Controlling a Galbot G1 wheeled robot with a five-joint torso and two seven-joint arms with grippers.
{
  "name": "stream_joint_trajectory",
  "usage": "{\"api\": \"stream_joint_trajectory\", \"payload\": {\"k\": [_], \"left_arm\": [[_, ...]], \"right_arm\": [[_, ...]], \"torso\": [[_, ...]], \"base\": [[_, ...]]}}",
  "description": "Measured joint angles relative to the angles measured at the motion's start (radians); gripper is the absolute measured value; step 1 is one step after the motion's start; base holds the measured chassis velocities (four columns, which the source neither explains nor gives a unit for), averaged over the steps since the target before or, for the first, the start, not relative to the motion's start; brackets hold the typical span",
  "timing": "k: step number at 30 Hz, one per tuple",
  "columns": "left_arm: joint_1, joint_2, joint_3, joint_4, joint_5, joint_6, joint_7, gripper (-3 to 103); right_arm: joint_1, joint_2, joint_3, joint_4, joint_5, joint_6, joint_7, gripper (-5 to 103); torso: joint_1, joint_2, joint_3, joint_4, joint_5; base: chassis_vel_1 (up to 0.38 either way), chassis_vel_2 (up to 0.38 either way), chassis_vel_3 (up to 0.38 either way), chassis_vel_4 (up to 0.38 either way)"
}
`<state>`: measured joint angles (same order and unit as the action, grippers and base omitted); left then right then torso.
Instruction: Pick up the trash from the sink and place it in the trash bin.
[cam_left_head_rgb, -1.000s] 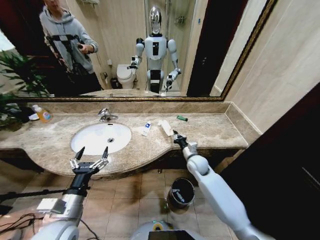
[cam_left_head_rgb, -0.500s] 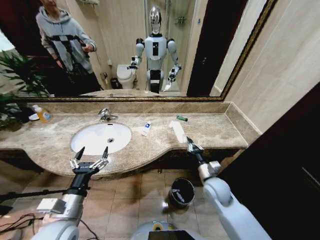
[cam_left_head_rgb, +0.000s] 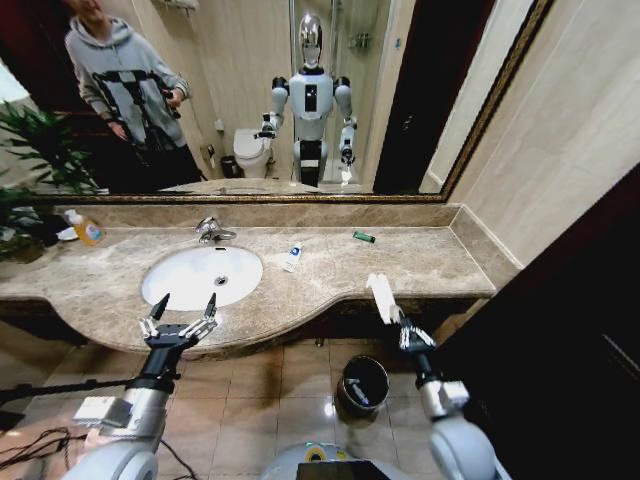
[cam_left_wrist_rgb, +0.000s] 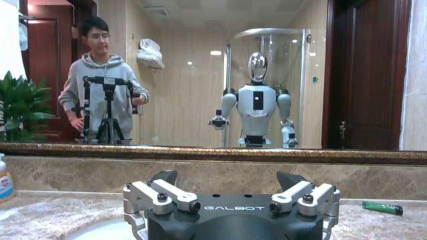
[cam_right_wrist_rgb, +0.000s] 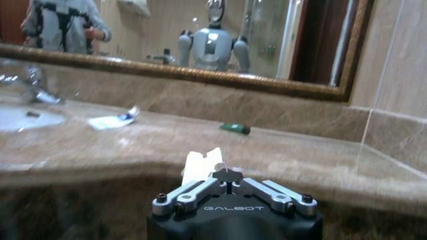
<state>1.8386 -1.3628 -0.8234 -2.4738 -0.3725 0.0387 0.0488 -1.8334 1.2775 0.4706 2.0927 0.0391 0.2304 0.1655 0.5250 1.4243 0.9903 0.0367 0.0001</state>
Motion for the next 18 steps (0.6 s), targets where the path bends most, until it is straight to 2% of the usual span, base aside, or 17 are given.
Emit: {"api": "stream_joint_trajectory", "payload": {"k": [5,11,18], "left_arm": [[0.0,0.0,0.0,0.0,0.0,0.0,0.0,100],[0.0,0.0,0.0,0.0,0.0,0.0,0.0,100],[0.0,0.0,0.0,0.0,0.0,0.0,0.0,100]], "right_arm": [[-0.048,0.04,-0.023,-0.047,-0.064,0.048,0.003,0],[-0.045,0.022,-0.05,-0.204,-0.093,0.092,0.004,0],[0.042,0.008,-0.073,-0.405,-0.062,0.093,-0.028,0]], "torso": [[0.0,0.0,0.0,0.0001,-0.0001],[0.0,0.0,0.0,0.0001,-0.0002],[0.0,0.0,0.0,0.0001,0.0]], "base": [[0.0,0.0,0.0,0.0],[0.0,0.0,0.0,0.0],[0.0,0.0,0.0,0.0]]}}
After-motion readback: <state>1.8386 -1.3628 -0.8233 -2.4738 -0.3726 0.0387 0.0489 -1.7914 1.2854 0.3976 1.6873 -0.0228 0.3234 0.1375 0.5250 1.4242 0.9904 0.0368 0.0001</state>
